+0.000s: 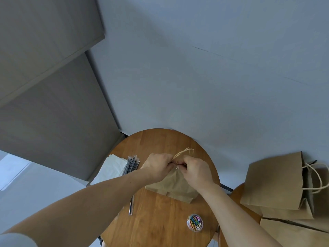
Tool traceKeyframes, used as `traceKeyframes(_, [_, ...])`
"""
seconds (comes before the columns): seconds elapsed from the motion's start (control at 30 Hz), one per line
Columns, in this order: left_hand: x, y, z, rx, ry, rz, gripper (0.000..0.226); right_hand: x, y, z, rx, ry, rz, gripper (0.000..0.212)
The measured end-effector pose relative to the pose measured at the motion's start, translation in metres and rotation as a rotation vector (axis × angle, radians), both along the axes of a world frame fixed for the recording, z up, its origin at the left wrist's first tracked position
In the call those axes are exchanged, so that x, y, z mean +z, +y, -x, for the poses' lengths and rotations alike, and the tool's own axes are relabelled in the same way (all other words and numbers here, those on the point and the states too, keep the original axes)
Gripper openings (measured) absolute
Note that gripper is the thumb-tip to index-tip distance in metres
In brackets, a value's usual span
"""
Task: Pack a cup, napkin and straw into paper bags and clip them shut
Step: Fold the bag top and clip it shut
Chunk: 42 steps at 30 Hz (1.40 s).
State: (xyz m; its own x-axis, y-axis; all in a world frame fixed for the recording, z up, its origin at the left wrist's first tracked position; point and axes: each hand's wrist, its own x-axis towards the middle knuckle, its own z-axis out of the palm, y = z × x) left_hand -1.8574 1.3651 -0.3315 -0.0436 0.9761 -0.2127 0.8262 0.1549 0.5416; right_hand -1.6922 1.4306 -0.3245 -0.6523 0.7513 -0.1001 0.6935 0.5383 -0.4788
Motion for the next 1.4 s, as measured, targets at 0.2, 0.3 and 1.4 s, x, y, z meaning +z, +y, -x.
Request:
traceKeyframes(0.2, [0.002, -0.001, -0.002, 0.031, -0.01, -0.001, 0.016, 0.002, -0.003, 0.005, -0.004, -0.102, -0.03, 0.018])
traceKeyframes(0.3, [0.002, -0.003, -0.003, 0.039, -0.01, 0.005, 0.017, 0.003, -0.003, 0.006, -0.002, -0.115, -0.033, 0.019])
traceKeyframes(1.4, [0.005, -0.064, 0.049, 0.335, -0.198, 0.173, 0.023, -0.02, -0.022, -0.073, -0.459, 0.359, 0.399, 0.006])
